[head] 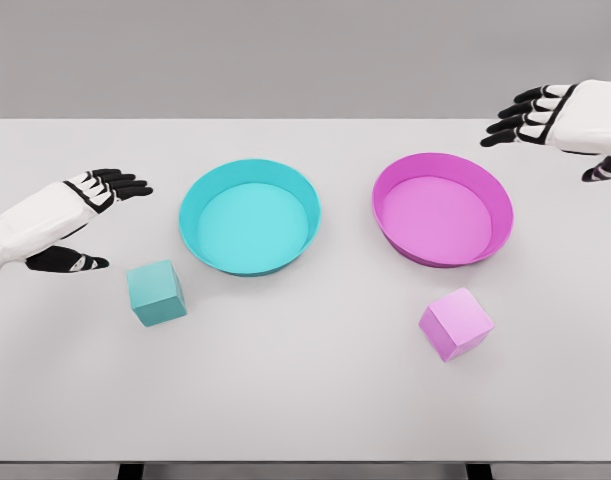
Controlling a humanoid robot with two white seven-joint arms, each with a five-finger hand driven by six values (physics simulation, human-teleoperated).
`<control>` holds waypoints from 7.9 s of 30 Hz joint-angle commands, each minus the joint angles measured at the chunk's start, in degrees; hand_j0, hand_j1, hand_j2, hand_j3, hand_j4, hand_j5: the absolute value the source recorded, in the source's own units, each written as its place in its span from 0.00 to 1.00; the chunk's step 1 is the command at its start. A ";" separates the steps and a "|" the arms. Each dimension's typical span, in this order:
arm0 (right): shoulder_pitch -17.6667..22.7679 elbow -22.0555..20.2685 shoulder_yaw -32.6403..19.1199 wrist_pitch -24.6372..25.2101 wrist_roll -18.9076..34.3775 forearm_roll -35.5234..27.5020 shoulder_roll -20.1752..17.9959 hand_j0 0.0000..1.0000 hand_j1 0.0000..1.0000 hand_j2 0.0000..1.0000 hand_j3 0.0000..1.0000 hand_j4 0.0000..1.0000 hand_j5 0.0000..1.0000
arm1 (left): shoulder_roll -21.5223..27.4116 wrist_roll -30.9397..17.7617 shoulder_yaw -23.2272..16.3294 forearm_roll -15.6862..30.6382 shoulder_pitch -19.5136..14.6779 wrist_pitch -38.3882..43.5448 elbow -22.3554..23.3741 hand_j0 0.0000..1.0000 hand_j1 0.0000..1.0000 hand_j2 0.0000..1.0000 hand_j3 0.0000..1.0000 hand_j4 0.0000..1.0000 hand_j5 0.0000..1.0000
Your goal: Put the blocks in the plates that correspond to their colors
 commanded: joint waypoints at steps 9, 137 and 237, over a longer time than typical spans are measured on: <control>-1.14 -0.22 0.27 0.15 -0.03 -0.33 -0.97 1.00 1.00 1.00 1.00 1.00 1.00 | 6.66 -8.92 0.28 0.34 -3.25 0.04 -1.02 1.00 1.00 1.00 1.00 1.00 1.00; -17.75 -4.26 44.57 0.15 -0.03 8.46 9.22 0.63 0.63 0.63 0.63 0.63 0.63 | 5.70 -27.67 -48.06 6.40 -42.01 0.04 -0.15 0.92 0.92 0.92 0.92 0.92 0.92; -23.64 33.97 32.97 0.15 -0.03 2.49 15.90 1.00 1.00 1.00 1.00 1.00 1.00 | -24.80 -27.67 -28.46 -0.10 -41.84 0.04 28.42 0.93 0.93 0.93 0.93 0.93 0.93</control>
